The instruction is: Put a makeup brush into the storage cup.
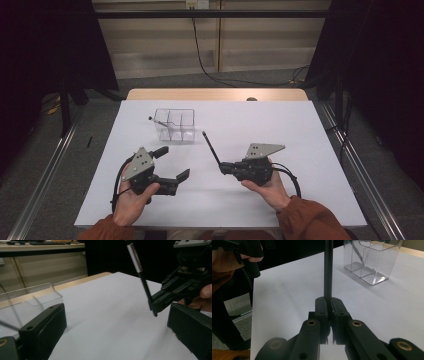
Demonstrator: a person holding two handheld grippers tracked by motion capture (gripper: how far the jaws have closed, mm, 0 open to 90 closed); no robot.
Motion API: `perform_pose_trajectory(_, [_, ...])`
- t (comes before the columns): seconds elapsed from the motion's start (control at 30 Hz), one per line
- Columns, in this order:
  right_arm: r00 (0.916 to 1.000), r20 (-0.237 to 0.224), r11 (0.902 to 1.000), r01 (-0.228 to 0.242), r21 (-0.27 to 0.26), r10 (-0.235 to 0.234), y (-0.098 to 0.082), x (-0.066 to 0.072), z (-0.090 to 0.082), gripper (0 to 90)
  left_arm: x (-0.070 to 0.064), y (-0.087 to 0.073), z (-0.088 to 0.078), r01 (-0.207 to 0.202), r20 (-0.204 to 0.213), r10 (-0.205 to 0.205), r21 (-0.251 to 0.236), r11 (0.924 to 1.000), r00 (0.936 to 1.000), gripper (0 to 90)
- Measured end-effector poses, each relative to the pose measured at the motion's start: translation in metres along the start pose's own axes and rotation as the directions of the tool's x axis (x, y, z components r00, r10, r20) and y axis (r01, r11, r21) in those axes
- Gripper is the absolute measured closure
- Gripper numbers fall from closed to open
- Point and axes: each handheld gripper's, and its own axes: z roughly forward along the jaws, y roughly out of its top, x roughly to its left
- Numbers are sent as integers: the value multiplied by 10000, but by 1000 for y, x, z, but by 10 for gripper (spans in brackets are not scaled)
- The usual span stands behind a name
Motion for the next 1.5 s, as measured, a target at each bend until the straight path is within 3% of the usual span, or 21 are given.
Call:
perform_pose_trajectory(0.3, [10000, 10, 10000, -11, -74, 11, -1, 2, 1, 846, -10, 15, 26, -158, 517, 158, -8, 9999, 9985, 32])
perform_pose_trajectory(0.5, [10000, -92, 10000, -29, -83, 29, -1, 4, 4, 847, -12, 24, 41, 22, 769, -10, -152, 9999, 9970, 37])
perform_pose_trajectory(0.57, [9999, -105, 9999, -37, -103, 35, -1, 4, 4, 847, -11, 28, 46, 258, 962, -238, -196, 9995, 9951, 42])
perform_pose_trajectory(0.67, [9999, -97, 9999, -99, -126, 98, -1, 3, 4, 847, -11, 33, 55, -14, 1020, 20, -56, 10000, 9948, 53])
perform_pose_trajectory(0.77, [9999, -48, 9998, -113, -141, 112, -1, 2, 4, 847, -12, 36, 63, -3, 1240, 16, -106, 9999, 9923, 55])
perform_pose_trajectory(0.93, [9999, -33, 9997, -118, -230, 117, -1, 1, 2, 847, -15, 35, 74, 90, 1410, -73, -115, 9999, 9900, 55])
perform_pose_trajectory(1.13, [9999, 35, 9996, -167, -223, 168, -2, -1, 2, 847, -16, 34, 75, 142, 1310, -137, -26, 9999, 9913, 85])
perform_pose_trajectory(1.37, [10000, 3, 9997, -95, -222, 95, -2, 0, 1, 847, -11, 29, 76, 322, 1145, -311, -72, 9995, 9929, 334])
perform_pose_trajectory(1.5, [9999, 42, 9998, -99, -197, 100, -2, -1, 0, 847, -11, 29, 76, 448, 1276, -422, -178, 9988, 9909, 490])
